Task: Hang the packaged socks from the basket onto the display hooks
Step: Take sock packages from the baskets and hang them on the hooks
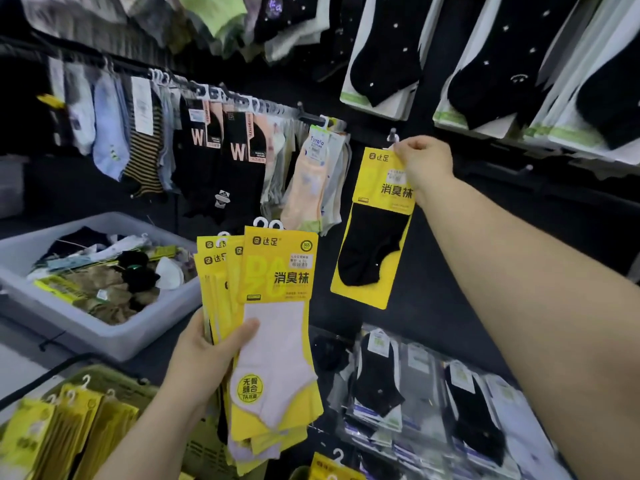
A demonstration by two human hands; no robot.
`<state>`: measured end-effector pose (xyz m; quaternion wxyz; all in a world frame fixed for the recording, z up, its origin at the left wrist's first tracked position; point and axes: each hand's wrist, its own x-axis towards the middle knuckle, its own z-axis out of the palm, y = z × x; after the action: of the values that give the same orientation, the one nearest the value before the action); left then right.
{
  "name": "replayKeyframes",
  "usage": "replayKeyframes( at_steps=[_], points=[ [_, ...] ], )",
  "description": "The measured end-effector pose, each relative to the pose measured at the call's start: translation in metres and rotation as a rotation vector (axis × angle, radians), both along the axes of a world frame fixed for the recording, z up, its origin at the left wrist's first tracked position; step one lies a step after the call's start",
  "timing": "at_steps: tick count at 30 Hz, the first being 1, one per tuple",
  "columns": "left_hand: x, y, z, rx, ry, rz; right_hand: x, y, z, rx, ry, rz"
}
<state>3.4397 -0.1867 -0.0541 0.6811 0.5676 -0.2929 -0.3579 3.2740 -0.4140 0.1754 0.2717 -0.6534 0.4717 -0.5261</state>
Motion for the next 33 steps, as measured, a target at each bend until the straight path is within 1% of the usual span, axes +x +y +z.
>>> replayKeyframes(
  at_steps=[3, 4, 6, 7, 8, 9, 11, 12, 13, 15, 18, 21, 23, 25, 29, 33],
  points=[
    [-0.005, 0.0, 0.006, -0.025, 0.003, -0.034, -0.003, 0.002, -0.003, 0.024, -0.017, -0.02],
    [-0.008, 0.0, 0.007, -0.037, 0.006, -0.046, -0.005, 0.005, -0.005, 0.022, 0.008, -0.052],
    [-0.012, 0.0, 0.01, -0.055, 0.017, -0.067, -0.007, 0.021, -0.013, -0.03, 0.089, -0.166],
    [-0.013, 0.001, 0.011, -0.06, 0.026, -0.079, -0.006, 0.036, -0.021, -0.094, 0.11, -0.17],
    [-0.015, 0.0, 0.011, -0.065, 0.038, -0.095, -0.004, 0.054, -0.031, -0.145, 0.127, -0.095],
    [-0.017, 0.0, 0.012, -0.069, 0.05, -0.109, 0.0, 0.073, -0.043, -0.147, 0.162, 0.041],
    [-0.022, -0.001, 0.014, -0.076, 0.065, -0.133, 0.007, 0.111, -0.07, -0.027, 0.289, 0.321],
    [-0.025, -0.001, 0.014, -0.079, 0.066, -0.142, 0.009, 0.124, -0.081, 0.006, 0.348, 0.398],
    [-0.027, -0.001, 0.015, -0.08, 0.066, -0.15, 0.009, 0.13, -0.09, 0.001, 0.374, 0.414],
    [-0.032, 0.0, 0.014, -0.086, 0.074, -0.168, 0.004, 0.132, -0.092, -0.001, 0.311, 0.374],
    [-0.035, -0.002, 0.013, -0.074, 0.086, -0.184, -0.008, 0.122, -0.082, 0.137, 0.164, 0.481],
    [-0.039, -0.007, 0.012, -0.069, 0.127, -0.208, -0.019, 0.115, -0.079, 0.2, 0.139, 0.585],
    [-0.043, -0.011, 0.01, -0.076, 0.177, -0.218, -0.023, 0.112, -0.08, 0.216, 0.114, 0.599],
    [-0.046, -0.013, 0.009, -0.072, 0.227, -0.226, -0.024, 0.109, -0.083, 0.242, 0.045, 0.588],
    [-0.047, -0.015, 0.009, -0.087, 0.318, -0.257, -0.017, 0.11, -0.098, 0.334, -0.211, 0.524],
    [-0.048, -0.014, 0.01, -0.098, 0.421, -0.276, -0.014, 0.108, -0.106, 0.343, -0.283, 0.449]
  ],
)
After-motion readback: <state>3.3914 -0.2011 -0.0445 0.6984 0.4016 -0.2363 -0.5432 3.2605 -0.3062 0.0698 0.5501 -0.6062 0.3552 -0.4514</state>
